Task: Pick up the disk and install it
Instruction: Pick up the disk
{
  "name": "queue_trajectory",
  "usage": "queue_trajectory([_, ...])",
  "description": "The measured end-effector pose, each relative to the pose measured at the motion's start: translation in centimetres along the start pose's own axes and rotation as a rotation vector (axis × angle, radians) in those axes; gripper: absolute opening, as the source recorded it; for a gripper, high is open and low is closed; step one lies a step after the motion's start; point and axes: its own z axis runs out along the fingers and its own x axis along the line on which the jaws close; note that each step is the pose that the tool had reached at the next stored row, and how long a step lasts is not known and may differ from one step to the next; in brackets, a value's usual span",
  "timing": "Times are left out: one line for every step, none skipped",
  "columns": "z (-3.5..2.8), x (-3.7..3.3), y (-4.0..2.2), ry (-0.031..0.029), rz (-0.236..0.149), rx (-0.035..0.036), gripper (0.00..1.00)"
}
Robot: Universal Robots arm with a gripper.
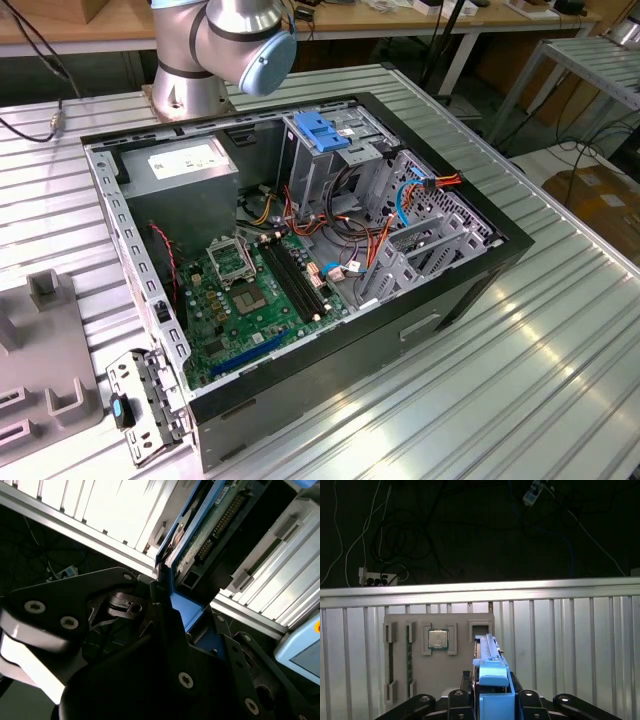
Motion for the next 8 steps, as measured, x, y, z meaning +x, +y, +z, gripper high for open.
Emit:
queue_trajectory([-0.14, 0.0, 0.0, -0.0001, 0.0, 0.0001, 0.37])
queue_trajectory([-0.27, 0.0, 0.0, 0.0, 0.0, 0.0001, 0.37])
queue_trajectory([-0.41, 0.0, 0.0, 0.0, 0.0, 0.0001, 0.37])
queue_trajectory([-0.56, 0.0, 0.0, 0.0, 0.0, 0.0, 0.37])
queue_trajectory([-0.71, 0.0, 0.0, 0.0, 0.0, 0.0, 0.37])
queue_trajectory([-0.83, 0.0, 0.0, -0.0001, 0.0, 0.0001, 0.37])
queue_trajectory([-0.97, 0.0, 0.0, 0.0, 0.0, 0.0001, 0.37])
queue_trajectory([-1.11, 0.0, 0.0, 0.0, 0.0, 0.0, 0.37])
